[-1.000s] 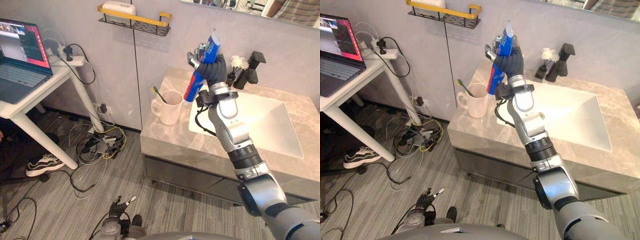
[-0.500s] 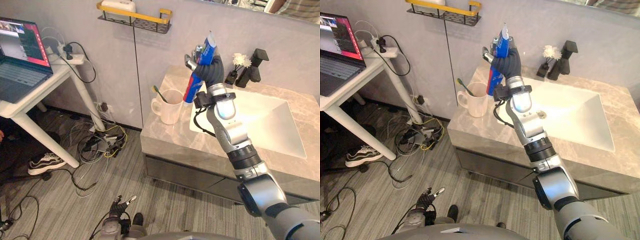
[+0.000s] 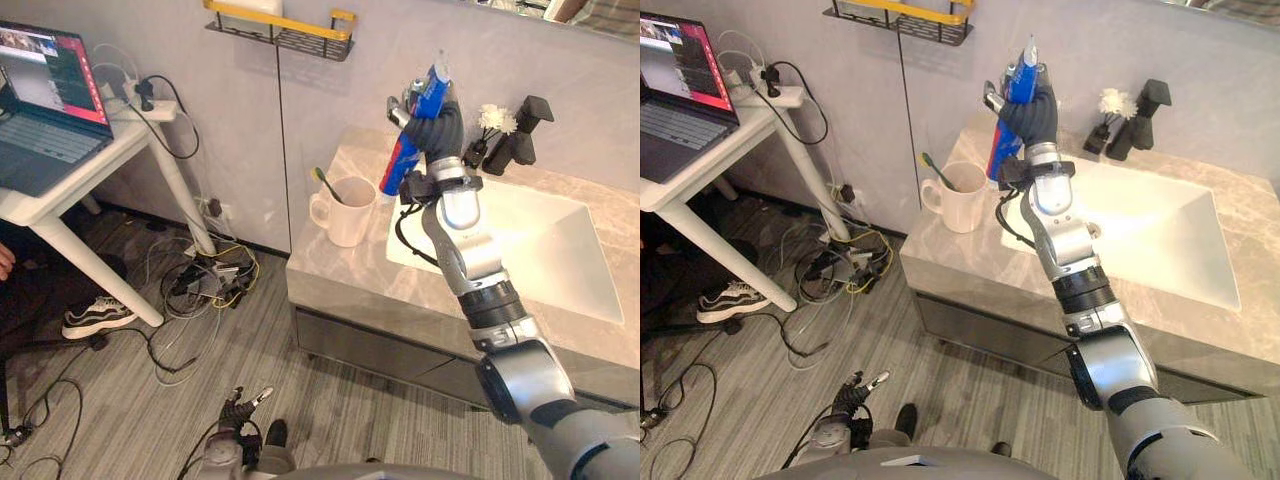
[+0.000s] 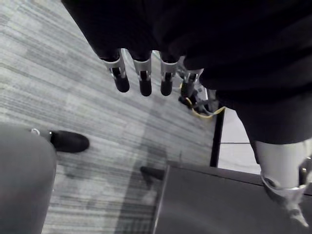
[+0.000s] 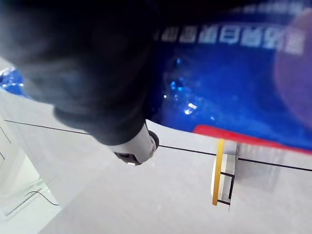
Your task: Organize washtable
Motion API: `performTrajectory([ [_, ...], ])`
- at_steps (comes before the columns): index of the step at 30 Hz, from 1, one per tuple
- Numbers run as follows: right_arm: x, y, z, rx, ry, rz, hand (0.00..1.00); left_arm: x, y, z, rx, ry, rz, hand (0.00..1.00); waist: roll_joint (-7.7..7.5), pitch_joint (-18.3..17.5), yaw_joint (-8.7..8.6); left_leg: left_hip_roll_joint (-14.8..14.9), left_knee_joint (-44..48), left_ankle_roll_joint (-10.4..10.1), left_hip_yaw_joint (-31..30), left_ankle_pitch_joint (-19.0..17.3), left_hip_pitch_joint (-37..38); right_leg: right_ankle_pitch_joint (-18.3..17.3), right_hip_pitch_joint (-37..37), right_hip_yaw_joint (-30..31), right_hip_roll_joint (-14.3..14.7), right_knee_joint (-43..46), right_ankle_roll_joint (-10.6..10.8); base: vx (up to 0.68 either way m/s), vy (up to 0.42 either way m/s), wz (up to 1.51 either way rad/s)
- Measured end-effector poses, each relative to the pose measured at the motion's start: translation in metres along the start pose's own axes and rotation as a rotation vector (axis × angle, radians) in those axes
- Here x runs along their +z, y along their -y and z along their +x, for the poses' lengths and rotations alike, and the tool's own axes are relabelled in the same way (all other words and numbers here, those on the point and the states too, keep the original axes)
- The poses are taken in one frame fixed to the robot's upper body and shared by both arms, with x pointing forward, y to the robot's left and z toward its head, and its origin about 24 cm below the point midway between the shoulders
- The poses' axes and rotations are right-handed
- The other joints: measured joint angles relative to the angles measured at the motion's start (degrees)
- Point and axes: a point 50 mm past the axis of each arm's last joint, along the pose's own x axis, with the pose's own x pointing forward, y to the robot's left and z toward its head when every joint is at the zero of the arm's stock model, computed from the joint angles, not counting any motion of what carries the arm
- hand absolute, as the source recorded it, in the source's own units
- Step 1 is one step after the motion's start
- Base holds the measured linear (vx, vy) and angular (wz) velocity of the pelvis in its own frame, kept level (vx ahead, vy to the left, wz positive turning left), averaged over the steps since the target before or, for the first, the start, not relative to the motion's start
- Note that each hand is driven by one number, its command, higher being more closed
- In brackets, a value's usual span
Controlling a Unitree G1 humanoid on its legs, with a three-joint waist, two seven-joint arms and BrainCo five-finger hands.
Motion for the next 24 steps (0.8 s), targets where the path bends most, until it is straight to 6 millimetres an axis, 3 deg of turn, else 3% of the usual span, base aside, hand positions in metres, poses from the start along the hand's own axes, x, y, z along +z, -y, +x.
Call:
performTrajectory([
  [24, 0.017, -0.008, 0.018, 0.01, 0.059, -0.036, 1.0, 0.012, -0.008, 0.003, 0.043, 0.05, -0.016, 0.0, -1.02, 3.51, 1.33, -0.04, 0.05, 0.0, -0.69, -0.01, -1.0, -0.01, -0.61, -0.74, -0.02, 0.0, 0.02, 0.0, -0.001, 0.01],
])
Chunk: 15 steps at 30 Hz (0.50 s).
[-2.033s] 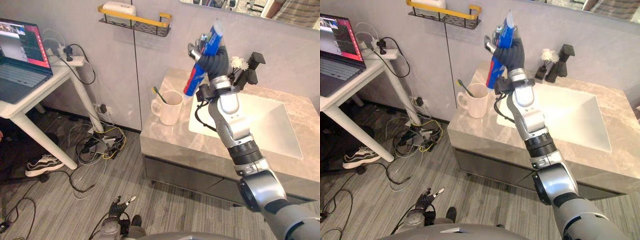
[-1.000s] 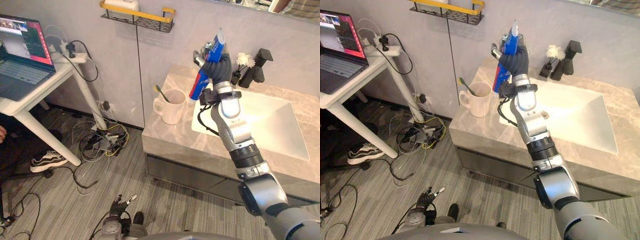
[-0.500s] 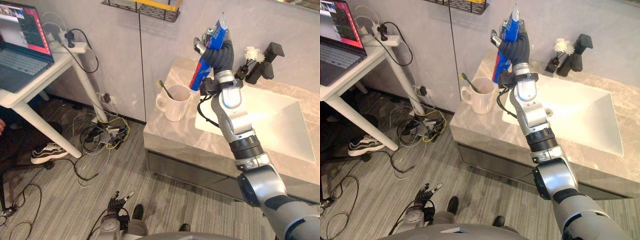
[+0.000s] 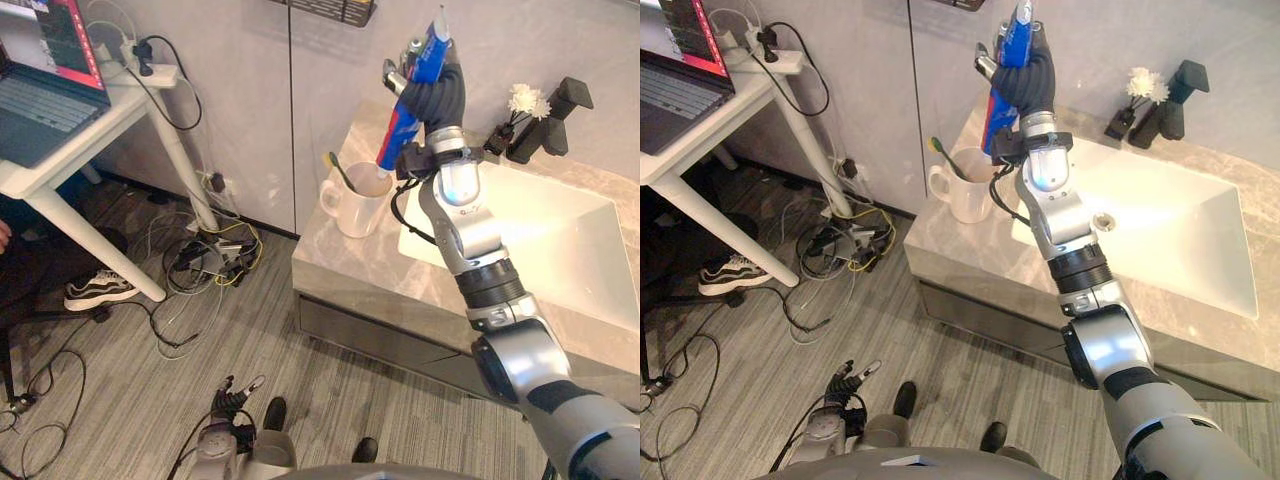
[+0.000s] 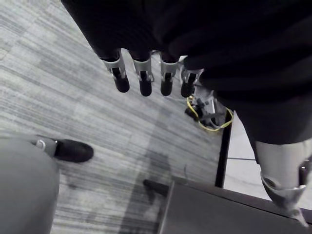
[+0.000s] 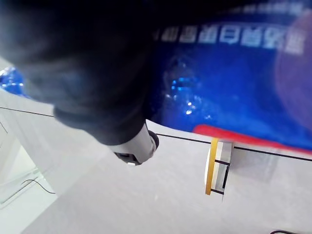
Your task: Organize washtable
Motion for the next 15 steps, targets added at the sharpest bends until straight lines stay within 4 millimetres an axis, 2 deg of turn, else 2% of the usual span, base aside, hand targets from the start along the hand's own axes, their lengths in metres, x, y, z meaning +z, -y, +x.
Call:
performTrajectory([
  [6, -0.005, -0.01, -0.004, 0.063, -0.016, -0.004, 1.0, 0.0, 0.0, 0.0, 0.001, -0.001, 0.0, 0.0, 0.0, 0.02, 0.01, 0.02, 0.0, -0.02, 0.26, -0.09, 0.09, 0.0, -0.06, 0.3, 0.0, 0.03, 0.0, 0.0, 0.0, -0.02],
  [11, -0.018, -0.018, -0.016, 0.09, -0.066, 0.013, 1.0, 0.0, 0.0, 0.0, 0.001, -0.001, 0.0, 0.0, -0.05, 0.08, 0.01, 0.04, -0.01, 0.0, 0.46, -0.16, 0.24, 0.0, -0.06, 0.5, -0.04, 0.13, 0.0, 0.0, 0.001, -0.01],
  [15, -0.019, -0.019, -0.018, 0.091, -0.072, 0.019, 1.0, 0.003, 0.0, 0.001, 0.003, 0.008, -0.001, 0.0, -0.3, 1.39, 0.0, 0.07, -0.01, 0.0, 0.49, -0.15, 0.36, 0.0, -0.02, 0.54, -0.03, 0.28, 0.0, 0.0, 0.0, 0.0],
])
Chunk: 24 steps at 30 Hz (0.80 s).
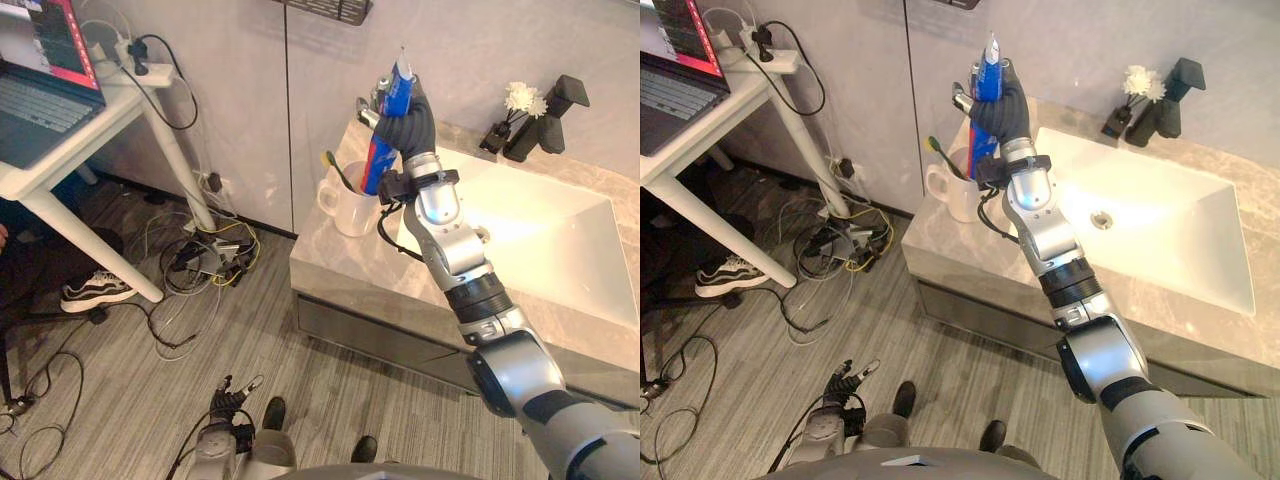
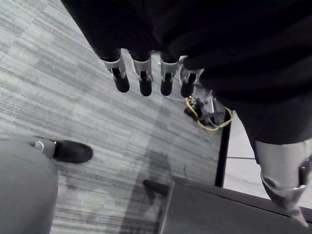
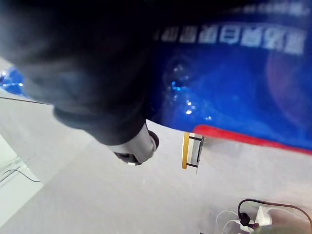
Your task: Organize washtable
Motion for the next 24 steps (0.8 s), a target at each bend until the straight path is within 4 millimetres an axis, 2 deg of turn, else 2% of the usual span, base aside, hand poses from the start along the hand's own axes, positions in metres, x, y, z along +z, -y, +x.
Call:
performTrajectory([
  [14, -0.011, 0.001, -0.009, -0.012, -0.041, 0.005, 1.0, 0.0, -0.004, 0.001, 0.01, 0.0, 0.006, 0.0, -0.29, 0.38, 0.09, -0.01, 0.0, 0.01, -0.14, -0.02, -0.08, 0.0, -0.01, -0.06, -0.03, 0.04, 0.01, 0.0, 0.0, 0.0],
  [24, -0.016, 0.002, -0.012, -0.011, -0.068, -0.038, 1.0, -0.002, -0.017, 0.001, 0.039, -0.007, 0.026, 0.0, -1.18, 2.13, 0.17, -0.01, 0.0, 0.03, -0.42, -0.01, -0.57, -0.11, -0.74, -0.09, -0.14, 0.86, 0.13, 0.0, 0.0, 0.0],
])
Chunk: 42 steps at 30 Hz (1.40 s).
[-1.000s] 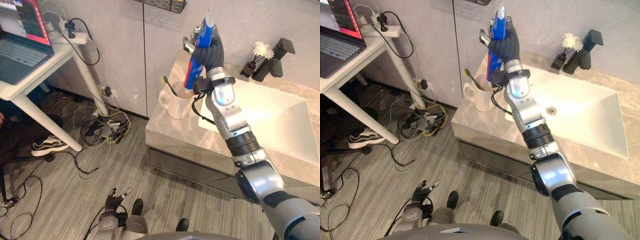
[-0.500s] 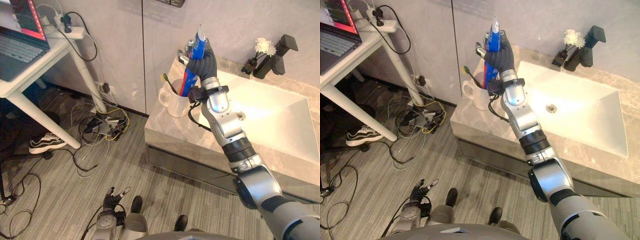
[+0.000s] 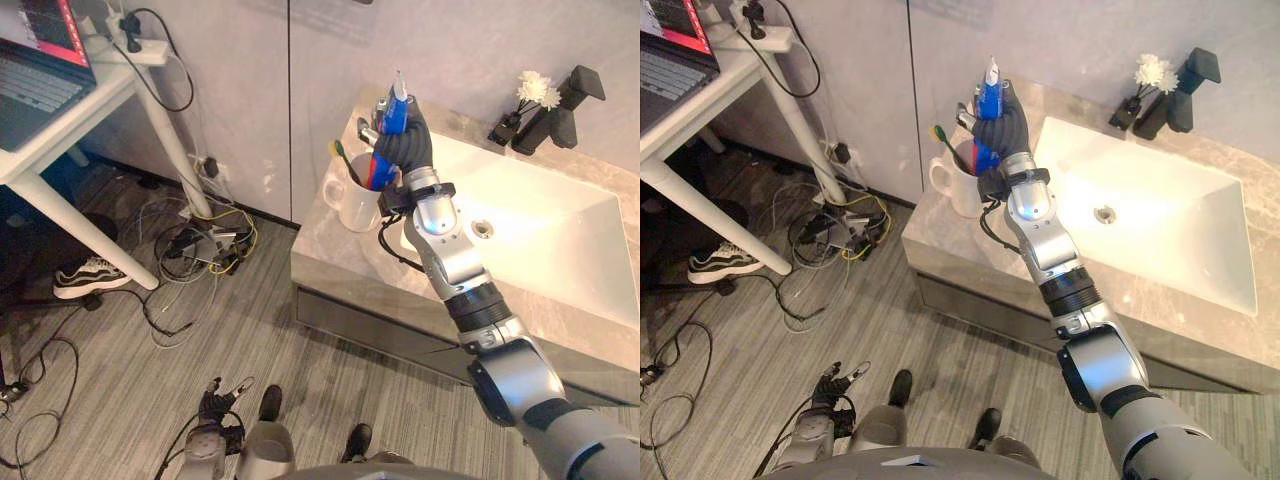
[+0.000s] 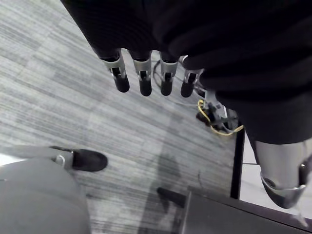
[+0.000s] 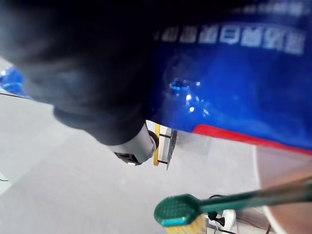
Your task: Organize washtable
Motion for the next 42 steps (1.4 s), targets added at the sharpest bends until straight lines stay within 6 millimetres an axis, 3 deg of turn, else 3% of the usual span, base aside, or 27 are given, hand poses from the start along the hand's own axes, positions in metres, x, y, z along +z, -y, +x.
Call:
performTrajectory([
  [8, -0.007, 0.002, -0.006, -0.003, -0.019, -0.028, 1.0, -0.003, -0.002, -0.001, 0.005, -0.01, 0.004, 0.0, -0.05, 0.15, 0.16, -0.03, 0.01, -0.01, -0.56, 0.02, -0.42, -0.01, -0.14, -0.27, 0.01, 0.01, 0.01, 0.01, 0.0, 0.03],
  [9, -0.007, 0.002, -0.006, -0.003, -0.019, -0.029, 0.0, -0.003, -0.002, -0.001, 0.005, -0.011, 0.004, 0.0, -0.06, 0.15, 0.17, -0.03, 0.01, -0.01, -0.55, 0.02, -0.43, -0.01, -0.15, -0.27, 0.0, 0.01, 0.01, 0.0, 0.0, 0.0],
  [29, -0.016, 0.014, -0.016, -0.06, -0.051, -0.014, 0.0, -0.005, -0.003, -0.002, 0.006, -0.017, 0.008, 0.0, -0.17, 0.18, 0.0, -0.01, 0.01, 0.0, 0.26, 0.02, 0.01, -0.01, -0.13, 0.39, -0.03, 0.06, 0.01, 0.0, 0.0, -0.01],
  [42, 0.028, 0.016, -0.013, -0.066, 0.149, 0.023, 0.0, -0.013, -0.005, -0.005, -0.011, -0.037, 0.046, 0.0, -0.19, -0.26, -0.34, 0.01, -0.01, 0.01, 1.29, 0.02, 1.65, -0.02, 1.02, 1.34, -0.08, 0.03, 0.0, 0.0, 0.002, -0.03],
])
